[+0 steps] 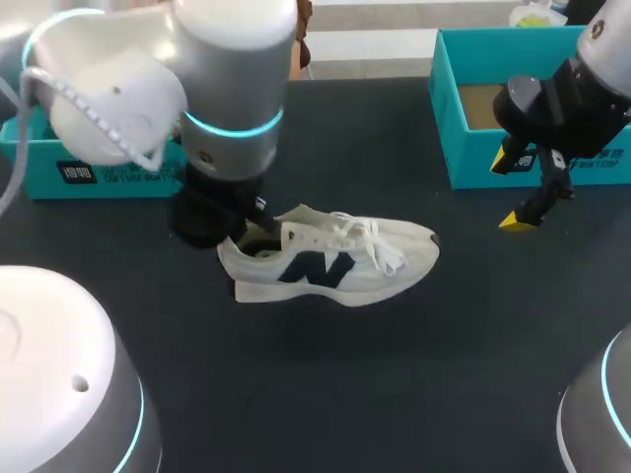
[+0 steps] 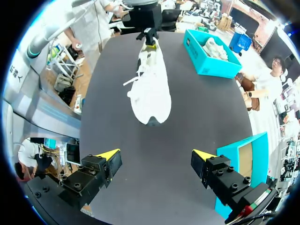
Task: Take the shoe out of the shoebox, open the shoe tongue, remove and reinsert the insole, then place the shoe into the shoebox
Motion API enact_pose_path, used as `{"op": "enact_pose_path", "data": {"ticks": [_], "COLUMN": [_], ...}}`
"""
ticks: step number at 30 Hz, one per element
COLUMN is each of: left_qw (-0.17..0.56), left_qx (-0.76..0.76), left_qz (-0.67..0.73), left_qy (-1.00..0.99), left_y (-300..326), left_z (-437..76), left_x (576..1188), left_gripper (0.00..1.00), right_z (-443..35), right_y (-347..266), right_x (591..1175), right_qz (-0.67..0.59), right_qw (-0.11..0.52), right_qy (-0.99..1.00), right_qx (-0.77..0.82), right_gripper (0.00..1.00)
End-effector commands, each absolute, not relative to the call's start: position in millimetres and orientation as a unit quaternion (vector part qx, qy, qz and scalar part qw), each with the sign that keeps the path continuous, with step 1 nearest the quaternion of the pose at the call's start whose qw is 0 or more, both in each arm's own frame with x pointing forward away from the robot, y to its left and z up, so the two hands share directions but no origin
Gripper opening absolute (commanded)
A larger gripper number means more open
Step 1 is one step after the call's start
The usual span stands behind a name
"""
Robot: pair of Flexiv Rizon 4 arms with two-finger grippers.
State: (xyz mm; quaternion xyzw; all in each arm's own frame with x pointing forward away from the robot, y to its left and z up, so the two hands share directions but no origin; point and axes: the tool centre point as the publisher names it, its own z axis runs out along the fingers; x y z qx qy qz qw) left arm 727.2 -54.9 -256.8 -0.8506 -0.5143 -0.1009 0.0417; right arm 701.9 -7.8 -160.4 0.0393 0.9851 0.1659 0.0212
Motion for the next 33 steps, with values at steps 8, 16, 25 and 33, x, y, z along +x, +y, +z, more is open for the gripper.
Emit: {"op": "enact_pose_path", "data": {"ticks": [8, 16, 25, 33], "left_qw": [0.038, 0.044, 0.064, 0.077], "left_qx": [-0.839, -0.833, -0.822, -0.818], "left_qz": [-0.114, -0.13, -0.14, -0.144], "left_qy": [-0.531, -0.536, -0.548, -0.551], "left_y": [-62.7, -62.8, -57.8, -55.2], "left_z": [-316.4, -342.0, -362.6, -369.5], "left_x": [735.3, 733.0, 732.6, 730.8], "left_gripper": [0.0, 0.0, 0.0, 0.0], "right_z": [-161.0, -161.0, -161.0, -161.0], "right_y": [-6.6, -6.6, -6.6, -6.6], "right_x": [704.0, 704.0, 704.0, 704.0], "right_qz": [0.164, 0.164, 0.164, 0.164], "right_qw": [0.02, 0.02, 0.02, 0.02], "right_qy": [0.985, 0.985, 0.985, 0.985], "right_qx": [0.039, 0.039, 0.039, 0.039], "right_gripper": [1.0, 1.0, 1.0, 1.0]}}
